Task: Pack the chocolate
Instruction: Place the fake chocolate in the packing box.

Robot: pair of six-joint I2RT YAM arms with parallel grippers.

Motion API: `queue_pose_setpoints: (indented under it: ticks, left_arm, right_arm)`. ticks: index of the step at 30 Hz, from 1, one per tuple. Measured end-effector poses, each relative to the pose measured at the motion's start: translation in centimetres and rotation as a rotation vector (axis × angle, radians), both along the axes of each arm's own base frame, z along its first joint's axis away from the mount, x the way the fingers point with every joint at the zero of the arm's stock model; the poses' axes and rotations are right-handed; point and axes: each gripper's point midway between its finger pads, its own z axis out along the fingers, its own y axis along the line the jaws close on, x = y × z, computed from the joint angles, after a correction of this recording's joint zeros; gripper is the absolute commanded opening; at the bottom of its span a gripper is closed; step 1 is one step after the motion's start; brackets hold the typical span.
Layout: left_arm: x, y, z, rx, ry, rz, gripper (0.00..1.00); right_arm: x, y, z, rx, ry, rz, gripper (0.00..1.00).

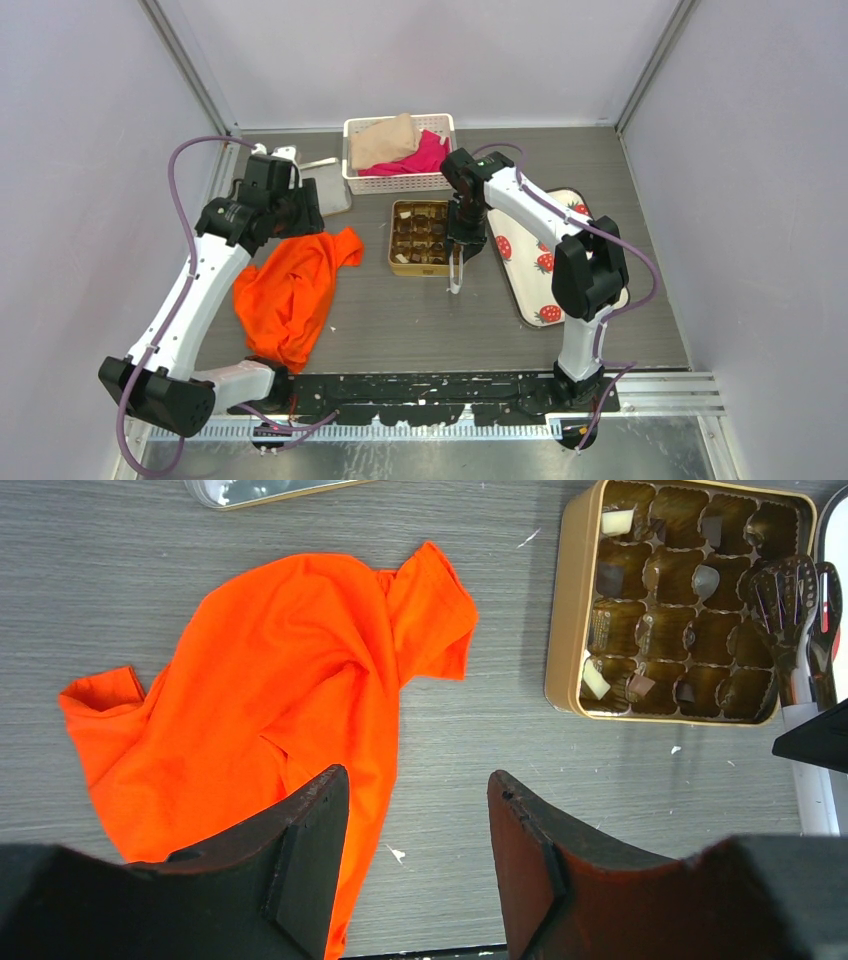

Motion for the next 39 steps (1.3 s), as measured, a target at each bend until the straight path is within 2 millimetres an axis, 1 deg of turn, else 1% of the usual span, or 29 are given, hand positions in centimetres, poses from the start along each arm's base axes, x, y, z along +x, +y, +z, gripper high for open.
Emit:
queue_pose_setpoints:
  ticks: [7,11,16,24,27,39]
  left_arm:
    - [0.07,-0.07,-0.13,-0.005,0.006,0.007,0.55]
    - [0.08,-0.08,-0.07,-0.006,0.004,0.007,0.55]
    - [0.11,-0.09,-0.01,-0.007,0.003,0.006,0.55]
    - [0.25,-0.16,0.11,-0.011,-0.002,0.009,0.55]
    - [0.25,-0.16,0.08,-0.012,-0.003,0.009,0.54]
    - [-0.11,-0.03,0.04,-0.011,-0.006,0.008,0.55]
  right_arm:
    - [0.1,0.11,0.14,0.006,-0.01,0.001,0.41]
    - [0.05,0.08,-0.07,0.004,-0.009,0.001,0.38]
    - [-0.51,-0.41,-0.73,-0.006,-0.007,0.0,0.32]
    - [-0.68,-0.58,-0.38,-0.003,-0.019,0.005,0.32]
    - [-0.74,-0.67,-0.38,-0.006,-0.019,0.015,0.33]
    - [-0.75,-0.8,-0.12,-0.013,-0.017,0.024,0.45]
